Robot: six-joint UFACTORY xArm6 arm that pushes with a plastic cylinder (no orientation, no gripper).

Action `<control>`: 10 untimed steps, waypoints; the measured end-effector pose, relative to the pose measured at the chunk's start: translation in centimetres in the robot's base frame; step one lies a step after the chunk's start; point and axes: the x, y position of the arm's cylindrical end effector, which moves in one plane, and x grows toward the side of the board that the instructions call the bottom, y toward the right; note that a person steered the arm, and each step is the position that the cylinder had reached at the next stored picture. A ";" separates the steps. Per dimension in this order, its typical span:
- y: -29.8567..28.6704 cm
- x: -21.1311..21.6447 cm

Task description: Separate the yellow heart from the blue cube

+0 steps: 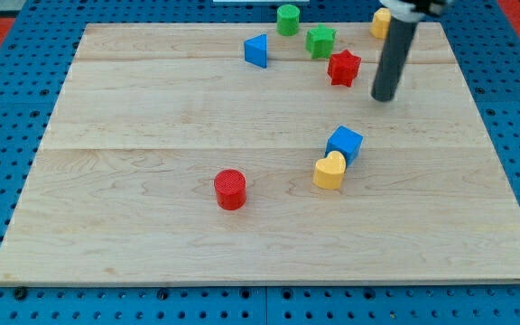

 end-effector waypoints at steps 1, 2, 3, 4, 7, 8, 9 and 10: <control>4.3 7.6; -0.3 16.4; -10.9 14.0; -13.7 9.3; -4.7 16.8; -5.7 13.4; -7.2 9.8; -11.1 6.4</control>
